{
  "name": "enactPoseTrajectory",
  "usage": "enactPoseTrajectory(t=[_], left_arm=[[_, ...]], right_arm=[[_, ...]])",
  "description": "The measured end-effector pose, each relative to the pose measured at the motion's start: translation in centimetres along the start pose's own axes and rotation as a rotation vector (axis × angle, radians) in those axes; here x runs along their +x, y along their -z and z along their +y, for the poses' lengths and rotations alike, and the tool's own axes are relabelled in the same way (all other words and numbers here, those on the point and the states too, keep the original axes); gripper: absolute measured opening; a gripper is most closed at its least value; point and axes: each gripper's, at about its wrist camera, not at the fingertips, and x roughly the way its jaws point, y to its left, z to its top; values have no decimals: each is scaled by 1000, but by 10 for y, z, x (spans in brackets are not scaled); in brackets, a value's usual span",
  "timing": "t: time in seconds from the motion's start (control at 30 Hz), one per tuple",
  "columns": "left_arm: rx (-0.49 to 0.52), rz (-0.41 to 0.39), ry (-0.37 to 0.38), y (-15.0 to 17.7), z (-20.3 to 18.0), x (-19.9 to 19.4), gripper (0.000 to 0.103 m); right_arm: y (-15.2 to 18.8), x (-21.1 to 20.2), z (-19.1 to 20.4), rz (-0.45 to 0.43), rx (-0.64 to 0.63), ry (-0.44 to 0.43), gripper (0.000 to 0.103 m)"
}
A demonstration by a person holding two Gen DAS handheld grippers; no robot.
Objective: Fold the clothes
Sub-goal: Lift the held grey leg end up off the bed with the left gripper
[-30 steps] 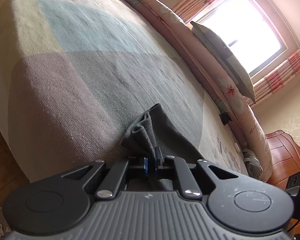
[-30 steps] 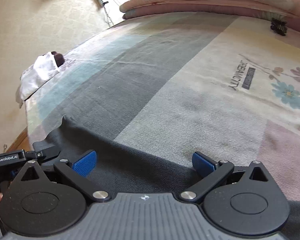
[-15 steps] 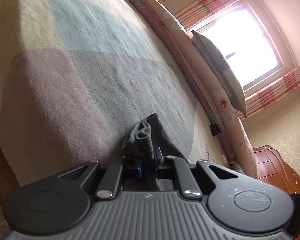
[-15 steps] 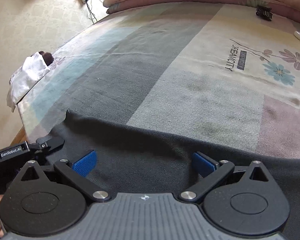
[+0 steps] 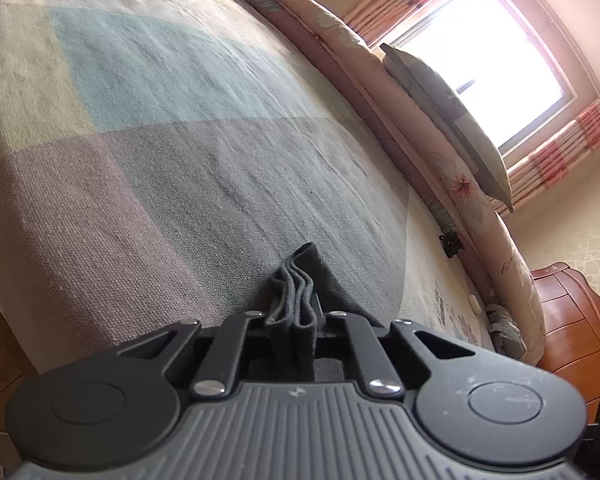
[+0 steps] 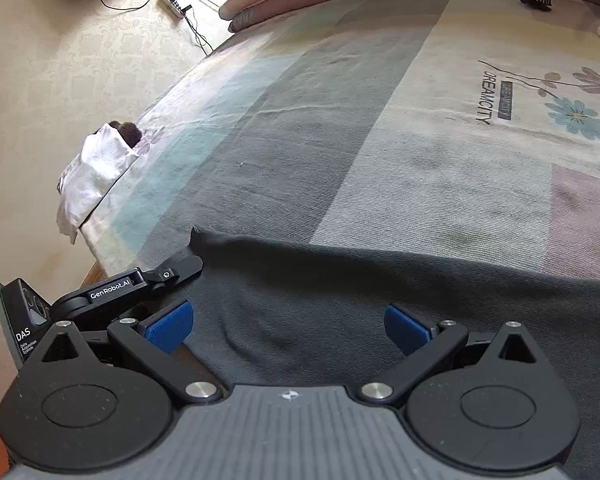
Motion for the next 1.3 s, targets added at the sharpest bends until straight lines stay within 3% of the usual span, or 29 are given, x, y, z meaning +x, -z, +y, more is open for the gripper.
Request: enactPoseTrajectory(t=[0.27,0.5,0.87,1.0,1.1,1.3], left_arm=[[185,11,-61,-1,-24,-2,7],[362,46,-93,0,-40,-6,7],[393,97,-86,-7,-42,-7,7],[389,97,-74,-9,-42,-10,8],[396,97,-74,-10,-45,-11,8],[401,86,-73,-12,-53,-15,8]], right_arm=[[-15,18,-12,63,173,215,103],[-16,48,8,53,80,411,103],[-18,24,7,66,103,362,103],[6,0,12,70,26,369,103],[25,-20,-5,68,39,385,103],[44,-72,-48,-17,94,391,103]])
